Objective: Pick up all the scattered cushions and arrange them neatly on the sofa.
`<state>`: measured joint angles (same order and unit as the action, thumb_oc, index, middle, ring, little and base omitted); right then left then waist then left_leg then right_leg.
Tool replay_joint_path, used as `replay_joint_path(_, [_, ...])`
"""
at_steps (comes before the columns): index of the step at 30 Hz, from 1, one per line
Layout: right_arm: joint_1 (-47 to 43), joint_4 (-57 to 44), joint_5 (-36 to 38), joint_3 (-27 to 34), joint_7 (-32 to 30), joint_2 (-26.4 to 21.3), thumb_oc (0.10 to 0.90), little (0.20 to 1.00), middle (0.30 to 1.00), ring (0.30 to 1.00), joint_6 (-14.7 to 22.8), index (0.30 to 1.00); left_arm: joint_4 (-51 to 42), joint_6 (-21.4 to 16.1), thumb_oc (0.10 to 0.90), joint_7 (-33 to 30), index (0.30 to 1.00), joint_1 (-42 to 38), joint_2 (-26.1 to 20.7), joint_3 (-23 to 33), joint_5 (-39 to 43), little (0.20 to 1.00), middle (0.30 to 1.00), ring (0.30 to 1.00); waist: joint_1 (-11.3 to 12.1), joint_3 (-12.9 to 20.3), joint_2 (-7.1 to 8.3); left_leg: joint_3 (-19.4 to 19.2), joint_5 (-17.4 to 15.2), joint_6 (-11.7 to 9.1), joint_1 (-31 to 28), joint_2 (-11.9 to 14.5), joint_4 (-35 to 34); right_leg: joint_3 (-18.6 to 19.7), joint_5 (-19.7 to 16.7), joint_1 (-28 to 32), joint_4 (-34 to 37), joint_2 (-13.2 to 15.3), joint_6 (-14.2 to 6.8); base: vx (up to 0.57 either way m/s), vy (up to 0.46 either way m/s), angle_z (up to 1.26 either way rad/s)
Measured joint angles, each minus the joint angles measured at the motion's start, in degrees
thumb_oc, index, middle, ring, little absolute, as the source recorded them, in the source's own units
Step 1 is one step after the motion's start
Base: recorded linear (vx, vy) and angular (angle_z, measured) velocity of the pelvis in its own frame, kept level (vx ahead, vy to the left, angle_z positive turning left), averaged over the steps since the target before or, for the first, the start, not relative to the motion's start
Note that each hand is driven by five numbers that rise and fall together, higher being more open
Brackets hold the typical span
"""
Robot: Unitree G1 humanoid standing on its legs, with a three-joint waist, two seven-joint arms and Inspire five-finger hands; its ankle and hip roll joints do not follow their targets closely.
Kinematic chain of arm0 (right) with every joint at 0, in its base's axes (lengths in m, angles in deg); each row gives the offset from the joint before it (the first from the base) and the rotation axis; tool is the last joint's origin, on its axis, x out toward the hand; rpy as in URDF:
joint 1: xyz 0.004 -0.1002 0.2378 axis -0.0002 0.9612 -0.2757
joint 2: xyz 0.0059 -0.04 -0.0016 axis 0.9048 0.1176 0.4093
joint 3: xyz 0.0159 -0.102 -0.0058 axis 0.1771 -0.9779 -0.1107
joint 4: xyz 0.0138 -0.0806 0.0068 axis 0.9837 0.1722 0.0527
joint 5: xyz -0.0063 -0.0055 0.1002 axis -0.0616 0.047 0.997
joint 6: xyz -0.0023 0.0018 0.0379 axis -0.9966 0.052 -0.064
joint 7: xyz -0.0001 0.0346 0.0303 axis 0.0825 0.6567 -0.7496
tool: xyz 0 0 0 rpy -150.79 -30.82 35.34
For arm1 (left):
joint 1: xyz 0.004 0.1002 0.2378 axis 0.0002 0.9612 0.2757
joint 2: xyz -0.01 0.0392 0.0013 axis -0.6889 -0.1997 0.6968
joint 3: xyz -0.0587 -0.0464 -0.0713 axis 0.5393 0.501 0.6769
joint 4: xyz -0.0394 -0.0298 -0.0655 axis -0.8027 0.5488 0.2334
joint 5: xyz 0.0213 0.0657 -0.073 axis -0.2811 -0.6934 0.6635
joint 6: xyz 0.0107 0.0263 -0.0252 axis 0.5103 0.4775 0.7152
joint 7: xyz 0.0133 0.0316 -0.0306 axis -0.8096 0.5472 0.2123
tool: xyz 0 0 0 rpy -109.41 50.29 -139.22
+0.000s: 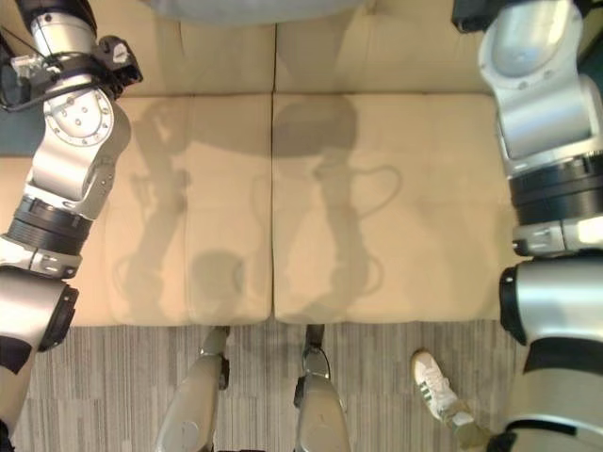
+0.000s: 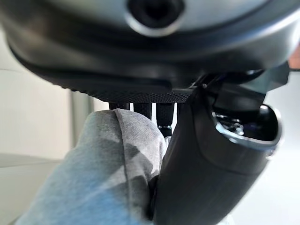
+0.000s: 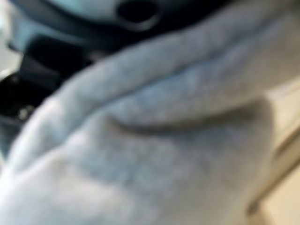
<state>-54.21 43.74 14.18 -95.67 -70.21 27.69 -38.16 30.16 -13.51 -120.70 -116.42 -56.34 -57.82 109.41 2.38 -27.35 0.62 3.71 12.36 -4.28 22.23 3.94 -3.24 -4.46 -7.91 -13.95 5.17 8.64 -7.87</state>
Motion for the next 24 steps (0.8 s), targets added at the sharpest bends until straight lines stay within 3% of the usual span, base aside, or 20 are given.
replay_joint_path(3, [-5.3,13.0,-1.2,-12.7,1.6,0.6,0.400,0.300,0.300,0.300,-1.3,0.300,11.7,-1.5,0.400,2.8,0.300,-4.5,1.1,-7.5,2.1,0.300,0.300,0.300,-0.1,0.0,-0.09,-0.2,0.6,0.0,3.0,0.2,0.0,0.2,-1.1,-3.3,0.0,-0.3,-0.1,-0.07,0.035,-0.08])
replay_joint_path(5, [-7.4,18.5,-1.0,-15.0,1.5,3.0,0.400,0.300,0.300,0.300,-1.2,0.300,19.8,-2.2,0.400,4.2,0.300,-7.3,2.5,-10.2,4.1,0.300,0.300,0.300,-0.4,0.0,-0.14,-0.7,1.4,0.3,6.1,0.4,0.1,1.0,-2.4,-6.9,0.0,-0.3,-0.2,-0.05,0.044,-0.20])
replay_joint_path(6, [-9.0,19.1,-0.9,-16.0,2.6,3.4,0.400,0.300,0.300,0.300,-2.0,0.300,21.8,-0.5,0.400,5.3,0.300,-8.2,2.8,-10.4,6.0,0.300,0.300,0.300,-0.6,-1.8,-0.42,-1.5,1.9,0.6,6.5,0.4,0.0,1.6,-3.1,-7.7,0.0,-0.2,-0.1,-0.05,0.055,-0.22])
replay_joint_path(10, [-10.8,25.6,-0.2,-19.5,3.0,8.8,0.400,0.300,0.300,0.300,-1.5,0.300,32.3,-0.5,0.400,7.9,0.300,-10.8,4.1,-10.9,9.6,0.300,0.300,0.300,-2.2,-2.0,-0.41,-1.8,1.9,0.6,9.4,0.5,0.6,1.8,-4.0,-10.5,0.0,-0.3,-0.3,-0.05,0.037,-0.09])
replay_joint_path(13, [-15.2,28.5,2.6,-20.0,3.4,10.1,0.400,0.300,0.300,0.300,-1.7,0.300,37.3,-0.8,0.400,9.1,0.300,-17.7,4.2,-11.4,10.5,0.300,0.300,0.300,-2.7,-2.4,-0.25,-1.9,3.1,0.6,16.2,0.6,0.9,2.2,-4.7,-17.3,0.0,-0.4,-0.2,-0.06,0.033,-0.06])
replay_joint_path(14, [-15.3,28.7,2.7,-20.0,3.7,10.7,0.400,0.300,0.300,0.300,-2.0,0.300,38.2,-0.5,0.485,9.2,0.427,-18.1,4.2,-11.6,10.5,0.427,0.427,0.427,-2.9,-2.8,-0.25,-2.0,3.1,0.6,16.2,0.6,0.9,2.5,-5.1,-17.4,0.0,-0.4,-0.3,-0.05,0.010,-0.06])
replay_joint_path(15, [-15.1,29.6,3.1,-20.0,3.9,11.9,0.400,0.300,0.300,0.300,-2.0,0.300,39.5,-0.6,0.649,9.6,0.674,-18.0,4.2,-11.7,10.7,0.674,0.674,0.674,-3.2,-2.8,-0.24,-2.1,3.1,0.6,16.2,0.6,0.9,2.8,-5.2,-17.6,0.0,-0.4,-0.3,-0.02,0.006,-0.06])
replay_joint_path(16, [-15.2,30.8,3.6,-20.0,4.0,13.0,0.546,0.519,0.519,0.519,-2.0,0.519,40.6,-0.6,0.800,10.1,0.900,-18.1,4.3,-11.7,11.1,0.900,0.900,0.900,-3.5,-2.8,-0.23,-2.3,3.1,0.6,16.2,0.6,0.9,3.0,-5.3,-17.6,0.0,-0.4,-0.4,-0.01,0.015,-0.07])
replay_joint_path(17, [-15.3,32.8,5.0,-19.9,4.1,14.5,0.800,0.900,0.900,0.900,-2.0,0.900,42.1,-0.5,0.800,11.0,0.900,-18.7,4.3,-12.1,11.9,0.900,0.900,0.900,-3.6,-2.8,-0.22,-2.6,3.1,0.6,16.8,0.6,0.8,3.1,-5.3,-18.4,0.0,-0.4,-0.4,0.00,0.021,-0.05])
replay_joint_path(21, [-15.5,34.4,8.4,-19.5,5.3,15.0,0.800,0.900,0.900,0.900,-3.6,0.900,44.7,1.0,0.800,14.0,0.900,-19.3,4.1,-12.0,16.4,0.900,0.900,0.900,-3.6,-2.8,-0.21,-2.8,3.1,0.6,17.6,0.7,1.1,3.1,-5.5,-19.2,0.0,-0.5,-0.3,0.00,0.006,-0.01])
replay_joint_path(24, [-15.5,35.2,10.3,-15.8,5.3,14.9,0.800,0.900,0.900,0.900,-3.6,0.900,45.3,2.4,0.800,15.0,0.900,-19.9,3.5,-12.4,17.7,0.900,0.900,0.900,-3.6,-2.8,-0.21,-2.8,3.1,0.6,17.6,0.7,1.5,3.1,-5.6,-18.9,0.0,-0.4,-0.3,0.00,0.000,0.00])
